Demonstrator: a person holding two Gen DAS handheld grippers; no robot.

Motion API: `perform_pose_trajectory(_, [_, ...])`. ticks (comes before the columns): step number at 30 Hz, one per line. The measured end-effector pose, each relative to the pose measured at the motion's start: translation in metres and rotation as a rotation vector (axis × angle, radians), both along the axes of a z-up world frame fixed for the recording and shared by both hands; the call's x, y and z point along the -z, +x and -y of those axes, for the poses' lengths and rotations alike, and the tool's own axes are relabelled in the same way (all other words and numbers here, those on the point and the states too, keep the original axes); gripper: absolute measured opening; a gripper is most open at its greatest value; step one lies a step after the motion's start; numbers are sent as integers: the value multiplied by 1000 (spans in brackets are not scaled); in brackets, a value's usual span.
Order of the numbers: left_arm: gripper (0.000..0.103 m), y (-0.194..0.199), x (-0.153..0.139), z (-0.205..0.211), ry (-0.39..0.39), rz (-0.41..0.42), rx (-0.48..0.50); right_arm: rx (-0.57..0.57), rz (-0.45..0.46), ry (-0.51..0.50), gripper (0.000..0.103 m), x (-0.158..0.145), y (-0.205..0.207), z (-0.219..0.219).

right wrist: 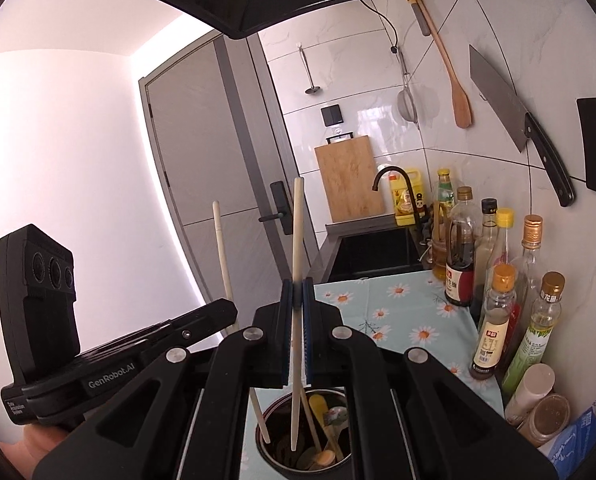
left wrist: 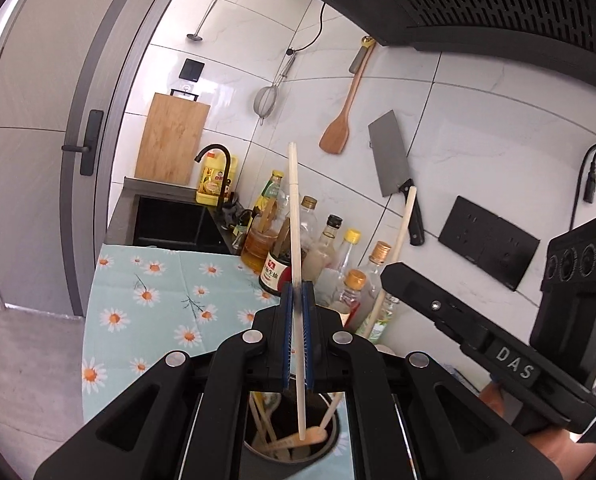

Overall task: Organize utensils
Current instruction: 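Lift both held chopsticks upright and carry them above the black holder, then lower the chopsticks into the holder and open both grippers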

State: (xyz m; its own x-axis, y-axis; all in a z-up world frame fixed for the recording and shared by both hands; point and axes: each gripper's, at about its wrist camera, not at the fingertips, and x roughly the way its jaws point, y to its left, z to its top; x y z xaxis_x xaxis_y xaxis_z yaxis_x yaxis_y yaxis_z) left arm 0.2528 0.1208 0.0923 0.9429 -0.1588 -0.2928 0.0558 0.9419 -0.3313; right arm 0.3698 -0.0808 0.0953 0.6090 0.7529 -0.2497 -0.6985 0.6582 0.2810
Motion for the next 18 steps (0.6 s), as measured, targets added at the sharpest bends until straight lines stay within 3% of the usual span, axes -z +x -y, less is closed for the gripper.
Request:
perform_pose_trajectory(7, [4, 19, 25, -2, 26, -26, 14, 41, -40, -43, 6, 19, 15, -14])
perform_pose_trajectory(9, [5, 25, 34, -5, 3, -56, 31, 36, -69, -51, 7, 24, 17, -17])
perform_pose_trajectory(11, [5, 28, 39, -7, -1, -76, 46, 42, -83, -58, 15, 27, 19, -19])
perform_pose_trajectory(12, [5, 27, 40, -8, 4, -77, 43, 48, -86, -60, 25, 28, 19, -19])
perform_pose_trajectory(18, [5, 20, 42, -18, -5, -79, 18, 56, -111, -31, 27, 28, 14, -12])
